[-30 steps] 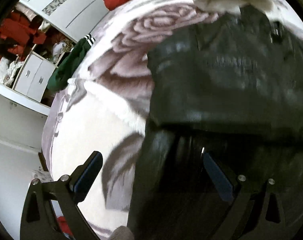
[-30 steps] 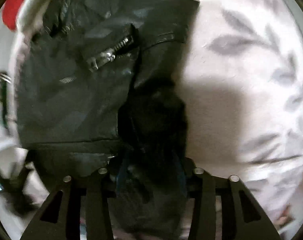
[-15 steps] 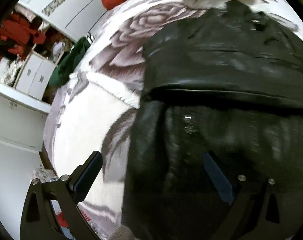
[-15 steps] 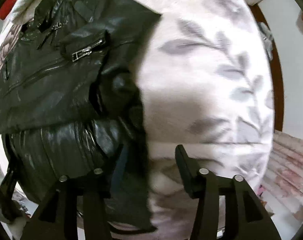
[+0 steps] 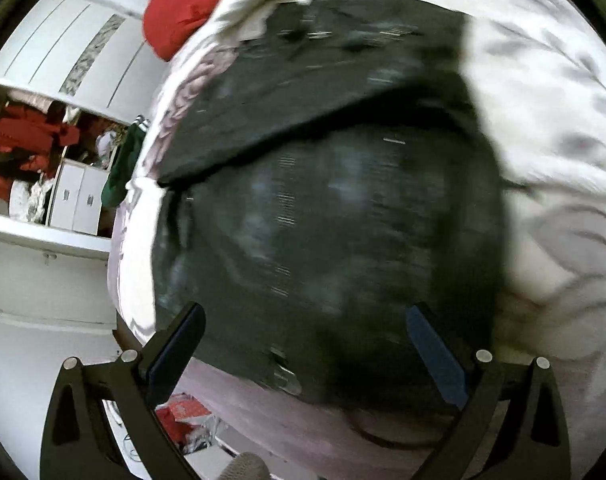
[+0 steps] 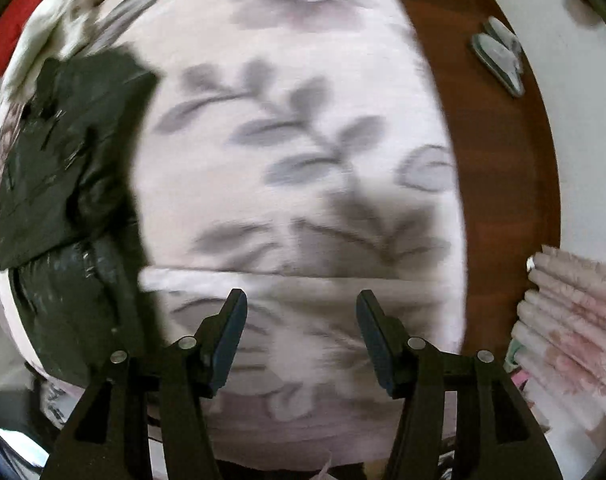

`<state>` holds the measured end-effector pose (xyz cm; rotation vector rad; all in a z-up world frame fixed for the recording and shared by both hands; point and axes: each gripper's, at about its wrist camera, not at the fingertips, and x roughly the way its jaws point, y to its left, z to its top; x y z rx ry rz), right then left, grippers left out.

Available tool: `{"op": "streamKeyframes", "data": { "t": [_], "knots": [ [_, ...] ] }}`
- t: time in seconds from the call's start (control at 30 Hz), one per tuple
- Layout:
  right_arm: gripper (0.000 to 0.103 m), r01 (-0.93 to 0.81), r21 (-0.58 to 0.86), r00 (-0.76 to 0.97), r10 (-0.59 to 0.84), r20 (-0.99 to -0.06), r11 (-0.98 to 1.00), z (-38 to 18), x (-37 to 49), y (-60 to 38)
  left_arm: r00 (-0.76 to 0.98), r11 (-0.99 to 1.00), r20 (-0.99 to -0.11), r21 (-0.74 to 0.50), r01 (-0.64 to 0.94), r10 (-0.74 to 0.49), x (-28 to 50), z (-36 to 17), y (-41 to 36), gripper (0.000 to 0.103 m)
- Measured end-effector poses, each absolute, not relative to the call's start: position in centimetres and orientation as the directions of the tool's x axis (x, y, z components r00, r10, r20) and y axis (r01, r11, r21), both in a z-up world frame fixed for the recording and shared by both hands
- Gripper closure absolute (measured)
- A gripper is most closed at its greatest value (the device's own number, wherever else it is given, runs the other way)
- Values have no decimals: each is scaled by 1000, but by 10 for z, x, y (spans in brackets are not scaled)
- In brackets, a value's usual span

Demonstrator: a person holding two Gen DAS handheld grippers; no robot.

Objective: Fold large clothes

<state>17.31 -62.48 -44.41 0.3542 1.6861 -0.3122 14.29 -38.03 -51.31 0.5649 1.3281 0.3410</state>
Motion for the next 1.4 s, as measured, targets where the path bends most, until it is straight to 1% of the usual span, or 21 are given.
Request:
{"op": "streamKeyframes", "data": {
  "t": [0.13, 0.17, 0.23, 0.3, 0.37, 0.43, 0.5, 0.53, 0.57, 0.63, 0.77, 0.9, 0.93, 0.97, 1.0, 1.03, 1.13, 1.3, 1.4],
  "knots": [
    [44, 409, -3, -124, 53, -991, 913, -441, 177, -664, 220, 768, -776, 625, 139, 591, 132, -543, -423, 0],
    [44, 404, -2, -123, 52, -991, 915, -442, 180, -672, 228, 731, -744, 664, 158, 628, 129, -558, -432, 0],
    [44, 398, 12, -116, 63, -991, 917, -447, 187, -679, 225, 684, -709, 705, 187, 668, 127, -578, -437, 0],
    [44, 391, 46, -105, 95, -990, 919, -449, 196, -683, 236, 662, -684, 729, 174, 690, 128, -590, -433, 0],
    [44, 382, 123, -81, 166, -983, 916, -452, 207, -679, 229, 688, -698, 713, 134, 678, 133, -587, -423, 0],
    [44, 367, 263, -42, 298, -954, 892, -459, 223, -672, 218, 709, -705, 701, 75, 674, 136, -578, -415, 1],
    [42, 341, 381, -4, 406, -914, 860, -468, 239, -661, 216, 712, -699, 702, 27, 681, 140, -567, -398, 19],
    [36, 322, 443, 10, 465, -885, 837, -475, 249, -655, 213, 736, -719, 677, 4, 661, 142, -562, -390, 46],
    [34, 310, 504, 17, 525, -851, 807, -484, 261, -647, 210, 788, -768, 615, -23, 605, 144, -554, -380, 71],
    [32, 308, 594, 16, 620, -784, 743, -505, 281, -629, 214, 838, -814, 544, -45, 540, 145, -544, -370, 90],
    [32, 323, 732, 13, 770, -638, 600, -546, 320, -586, 254, 867, -833, 495, -58, 492, 141, -526, -369, 94],
    [31, 366, 773, -38, 839, -543, 518, -576, 344, -541, 272, 882, -843, 467, -58, 464, 140, -518, -364, 94],
    [31, 391, 764, -59, 842, -536, 513, -581, 346, -530, 272, 887, -847, 458, -58, 456, 139, -518, -364, 94],
    [34, 405, 744, -69, 829, -555, 532, -582, 347, -519, 273, 893, -853, 446, -62, 445, 139, -515, -360, 94],
    [51, 402, 722, -61, 803, -592, 563, -578, 347, -510, 275, 897, -856, 437, -66, 437, 139, -513, -358, 94],
    [71, 400, 697, -54, 775, -630, 594, -570, 348, -504, 276, 902, -860, 426, -72, 429, 139, -509, -355, 94],
    [78, 373, 648, -40, 709, -704, 664, -528, 351, -482, 285, 922, -877, 371, -109, 387, 138, -490, -335, 94],
    [80, 190, 569, -54, 587, -808, 800, -440, 372, -406, 313, 952, -906, 228, -207, 285, 137, -444, -280, 95],
    [80, 112, 493, -90, 503, -860, 863, -411, 392, -349, 315, 954, -922, 142, -265, 225, 139, -426, -233, 95]
  ]
}}
